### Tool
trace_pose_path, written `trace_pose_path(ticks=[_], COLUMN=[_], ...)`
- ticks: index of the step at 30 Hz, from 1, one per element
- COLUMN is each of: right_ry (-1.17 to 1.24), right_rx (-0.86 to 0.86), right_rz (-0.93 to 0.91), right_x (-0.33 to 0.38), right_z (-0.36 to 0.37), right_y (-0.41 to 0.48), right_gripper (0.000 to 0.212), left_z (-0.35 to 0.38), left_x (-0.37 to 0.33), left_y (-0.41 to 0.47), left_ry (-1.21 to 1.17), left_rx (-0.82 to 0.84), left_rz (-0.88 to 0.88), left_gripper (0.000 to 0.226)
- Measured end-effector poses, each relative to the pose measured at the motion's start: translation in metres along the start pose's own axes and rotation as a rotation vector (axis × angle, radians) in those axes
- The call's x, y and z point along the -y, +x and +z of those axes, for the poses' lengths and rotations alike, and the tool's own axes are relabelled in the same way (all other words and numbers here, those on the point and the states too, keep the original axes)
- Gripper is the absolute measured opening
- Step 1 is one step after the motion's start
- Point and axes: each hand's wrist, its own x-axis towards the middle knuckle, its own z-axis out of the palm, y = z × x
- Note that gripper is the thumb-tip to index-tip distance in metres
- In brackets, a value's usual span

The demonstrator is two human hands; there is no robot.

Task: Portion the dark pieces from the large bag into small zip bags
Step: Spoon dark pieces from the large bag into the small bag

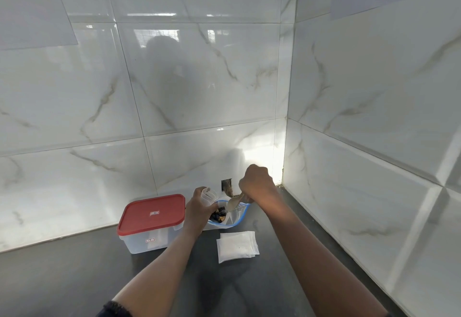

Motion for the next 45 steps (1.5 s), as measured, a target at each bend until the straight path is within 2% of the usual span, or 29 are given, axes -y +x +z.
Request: trace_pose_path(ticks=[6, 10, 12, 15, 18, 22, 25, 29, 32, 35, 38, 40, 43, 45], right_ry=[0.123, 0.173, 0.14, 0.039, -0.006, 0.052, 0.156, 0.354, 0.43, 0.436, 0.5, 0.587, 0.631, 0.638], right_rx=[0.052, 0.078, 0.106, 0.165, 0.112, 0.032, -0.011, -0.022, -0.004, -0.059, -0.16, -0.191, -0.211, -0.231], right_rz=[0.072, 0.161, 0.168, 0.133, 0.135, 0.14, 0.056, -0.082, -0.154, -0.194, -0.164, -0.123, -0.061, -0.038], right_x=[-0.024, -0.028, -0.031, -0.04, -0.048, -0.055, -0.056, -0.048, -0.044, -0.046, -0.05, -0.054, -0.061, -0.064], right_z=[0.045, 0.074, 0.082, 0.092, 0.092, 0.082, 0.074, 0.063, 0.057, 0.054, 0.051, 0.049, 0.046, 0.044], right_y=[0.0, 0.001, -0.001, -0.006, -0.01, -0.012, -0.013, -0.019, -0.023, -0.025, -0.024, -0.021, -0.015, -0.012], right_gripper=[0.032, 0.015, 0.026, 0.032, 0.029, 0.027, 0.029, 0.027, 0.027, 0.027, 0.018, 0.01, 0.026, 0.033], left_z=[0.001, -0.001, -0.001, -0.002, -0.001, 0.001, 0.002, 0.002, 0.005, 0.011, 0.016, 0.015, 0.011, 0.01], left_x=[0.001, -0.002, -0.002, -0.001, 0.002, 0.004, -0.007, -0.031, -0.046, -0.054, -0.052, -0.052, -0.053, -0.053], left_y=[-0.005, -0.009, -0.011, -0.013, -0.016, -0.022, -0.023, -0.018, -0.014, -0.02, -0.025, -0.029, -0.035, -0.034], left_ry=[-0.011, -0.022, -0.016, -0.014, -0.011, 0.001, -0.009, -0.032, -0.014, 0.048, 0.047, -0.088, -0.452, -0.594], left_rx=[0.002, 0.004, 0.018, 0.041, 0.083, 0.128, 0.137, 0.117, 0.137, 0.167, 0.201, 0.229, 0.259, 0.236], left_rz=[0.018, 0.027, 0.033, 0.036, 0.029, 0.018, 0.049, 0.131, 0.088, 0.086, 0.103, 0.085, 0.04, 0.017], left_gripper=[0.061, 0.058, 0.057, 0.054, 0.056, 0.061, 0.064, 0.078, 0.099, 0.1, 0.105, 0.094, 0.055, 0.032])
